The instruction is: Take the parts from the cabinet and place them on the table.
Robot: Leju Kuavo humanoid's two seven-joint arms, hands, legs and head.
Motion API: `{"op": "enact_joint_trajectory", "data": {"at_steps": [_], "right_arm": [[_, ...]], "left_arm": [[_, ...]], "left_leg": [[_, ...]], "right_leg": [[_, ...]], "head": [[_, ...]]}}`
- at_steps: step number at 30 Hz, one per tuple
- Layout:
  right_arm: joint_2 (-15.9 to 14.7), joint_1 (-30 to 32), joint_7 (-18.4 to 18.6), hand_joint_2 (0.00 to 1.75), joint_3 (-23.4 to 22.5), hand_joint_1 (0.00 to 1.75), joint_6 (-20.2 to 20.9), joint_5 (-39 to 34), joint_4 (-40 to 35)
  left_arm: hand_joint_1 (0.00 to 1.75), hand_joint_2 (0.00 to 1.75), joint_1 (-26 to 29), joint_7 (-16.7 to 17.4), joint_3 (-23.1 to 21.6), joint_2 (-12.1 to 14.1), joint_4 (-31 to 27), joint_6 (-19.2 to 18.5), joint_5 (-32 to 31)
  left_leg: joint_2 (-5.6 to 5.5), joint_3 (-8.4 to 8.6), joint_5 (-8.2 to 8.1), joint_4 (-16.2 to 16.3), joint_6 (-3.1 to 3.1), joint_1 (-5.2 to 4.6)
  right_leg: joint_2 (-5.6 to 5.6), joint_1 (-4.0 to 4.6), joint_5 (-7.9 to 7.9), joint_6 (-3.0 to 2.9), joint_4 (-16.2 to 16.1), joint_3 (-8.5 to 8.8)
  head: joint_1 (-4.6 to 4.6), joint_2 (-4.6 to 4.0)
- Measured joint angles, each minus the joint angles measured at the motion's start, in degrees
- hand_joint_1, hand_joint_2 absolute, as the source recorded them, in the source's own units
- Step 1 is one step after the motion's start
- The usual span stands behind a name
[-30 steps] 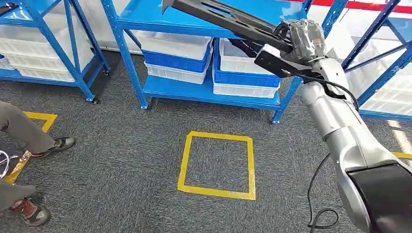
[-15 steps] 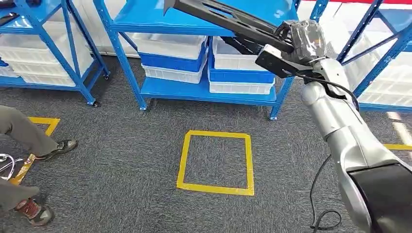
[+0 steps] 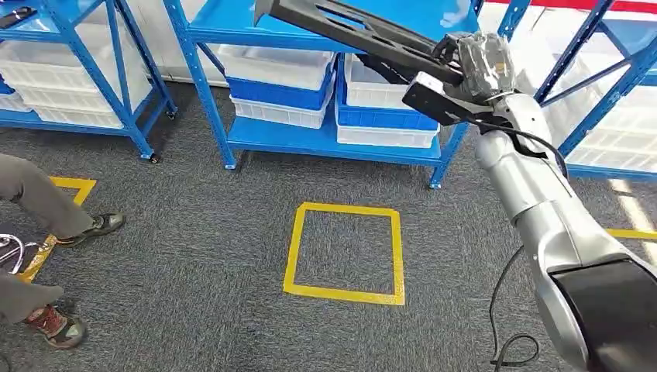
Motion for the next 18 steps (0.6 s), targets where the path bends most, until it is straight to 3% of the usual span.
{"op": "enact_joint_trajectory", "data": {"at_steps": [1, 2, 3, 4, 5, 7, 8, 9, 12, 13, 14, 16, 17, 18], "right_arm": [[-0.1, 0.1, -0.1, 1.75, 0.0, 1.69, 0.0, 0.0, 0.0], [-0.2, 0.2, -0.1, 1.75, 0.0, 1.69, 0.0, 0.0, 0.1], [-0.3, 0.4, -0.2, 1.75, 0.0, 1.69, 0.0, 0.0, 0.3], [-0.3, 0.6, -0.2, 1.75, 0.0, 1.69, 0.0, 0.0, 0.3], [-0.3, 0.7, -0.2, 1.75, 0.0, 1.69, 0.0, 0.0, 0.4], [-0.3, 0.6, -0.3, 1.75, 0.0, 1.69, -0.1, 0.0, 0.4], [-0.3, 0.4, -0.3, 1.75, 0.0, 1.69, -0.1, 0.0, 0.4], [-0.2, 0.3, -0.3, 1.75, 0.0, 1.69, -0.1, 0.0, 0.4], [-0.3, 0.5, -0.3, 1.75, 0.0, 1.69, -0.1, 0.0, 0.4], [-0.5, 0.5, -0.3, 1.75, 0.0, 1.69, -0.1, 0.0, 0.4], [-0.5, 0.4, -0.3, 1.75, 0.0, 1.69, -0.1, 0.0, 0.4], [-0.5, 0.3, -0.3, 1.75, 0.0, 1.69, 0.0, 0.0, 0.4], [-0.5, 0.3, -0.3, 1.75, 0.0, 1.69, 0.0, 0.0, 0.5], [-0.5, 0.3, -0.4, 1.75, 0.0, 1.69, 0.0, 0.0, 0.5]], "left_arm": [[0.0, 1.75, 0.0, 0.0, 0.0, 0.0, 0.0, 0.0, 0.0], [0.0, 1.75, 0.0, 0.0, 0.0, 0.0, 0.0, 0.0, 0.0], [0.0, 1.75, 0.0, 0.1, 0.0, 0.0, 0.0, 0.0, 0.0], [0.0, 1.75, 0.0, 0.1, 0.0, 0.0, 0.0, 0.0, 0.0], [0.0, 1.75, 0.0, 0.1, 0.0, -0.1, 0.0, 0.0, 0.0], [0.0, 1.75, 0.0, 0.1, 0.0, -0.2, 0.0, 0.0, 0.0], [0.0, 1.75, 0.0, 0.1, 0.0, -0.2, 0.0, 0.0, 0.0], [0.0, 1.75, -0.1, 0.1, 0.0, -0.2, 0.0, 0.0, 0.0], [0.0, 1.75, 0.0, 0.4, 0.0, -0.4, 0.0, 0.0, -0.2], [0.0, 1.75, 0.0, 0.5, 0.0, -0.3, 0.0, 0.0, -0.2], [0.0, 1.75, 0.0, 0.6, 0.0, -0.2, 0.0, 0.0, -0.5], [0.0, 1.75, 0.0, 0.8, 0.0, -0.3, 0.0, 0.0, -0.5], [0.0, 1.75, 0.0, 0.8, 0.0, -0.3, 0.0, 0.0, -0.6], [0.0, 1.75, 0.0, 0.9, 0.0, -0.3, 0.0, 0.0, -0.6]], "left_leg": [[0.02, -0.49, 0.31, 0.0, 0.06, -0.03], [0.02, -0.83, 0.51, 0.0, 0.05, -0.04], [0.07, -1.47, 0.95, 0.1, -0.03, -0.03], [0.08, -1.85, 1.23, 0.1, -0.11, -0.03], [0.07, -2.18, 1.48, 0.2, -0.27, -0.03], [0.08, -2.62, 1.77, 0.5, -0.63, -0.03], [0.13, -2.87, 1.95, 0.7, -0.93, -0.09], [0.1, -3.22, 2.19, 0.9, -1.24, -0.47], [0.16, -3.48, 3.09, 0.7, -2.35, -0.16], [-0.17, -3.92, 2.92, 1.0, -2.59, -0.11], [-0.4, -4.61, 0.98, 2.3, -2.95, -0.06], [-0.36, -7.02, -4.29, 9.3, -3.64, 0.43], [-0.35, -8.5, -6.56, 13.7, -3.95, 0.6], [-0.35, -9.34, -7.8, 16.8, -4.16, 0.67]], "right_leg": [[0.0, -0.05, -2.49, -0.18, 5.2, -2.05], [0.0, -0.1, -3.77, -0.15, 8.3, -3.23], [-0.01, -0.1, -5.16, 0.24, 12.3, -4.54], [-0.01, -0.14, -4.93, 0.64, 11.9, -3.89], [-0.02, -0.16, -3.81, 1.09, 8.7, -1.6], [-0.2, -0.28, -0.58, 1.72, -2.6, 5.25], [-0.34, -0.32, -0.86, 1.27, -5.9, 6.49], [-0.23, 0.26, -0.05, 0.88, -5.9, 6.97], [-0.11, 0.67, 0.54, -0.2, -5.5, 6.13], [-0.18, -0.77, 1.27, -1.17, -6.4, 6.27], [-0.23, -0.51, 1.72, -1.54, -6.4, 5.97], [-0.26, -0.42, 2.38, -2.27, -6.3, 5.04], [-0.23, -0.28, 2.81, -2.36, -6.2, 4.5], [-0.19, -0.18, 3.12, -2.27, -6.1, 3.98]], "head": [[-0.11, 0.0], [-0.13, 0.0], [-0.02, 0.0], [-0.09, 0.0], [-0.02, 0.0], [-0.05, 0.0], [-0.04, 0.0], [-0.15, 0.0], [-0.13, 0.0], [-0.09, 0.0], [-0.18, 0.0], [-0.48, 0.0], [-0.35, 0.0], [-0.46, 0.0]]}}
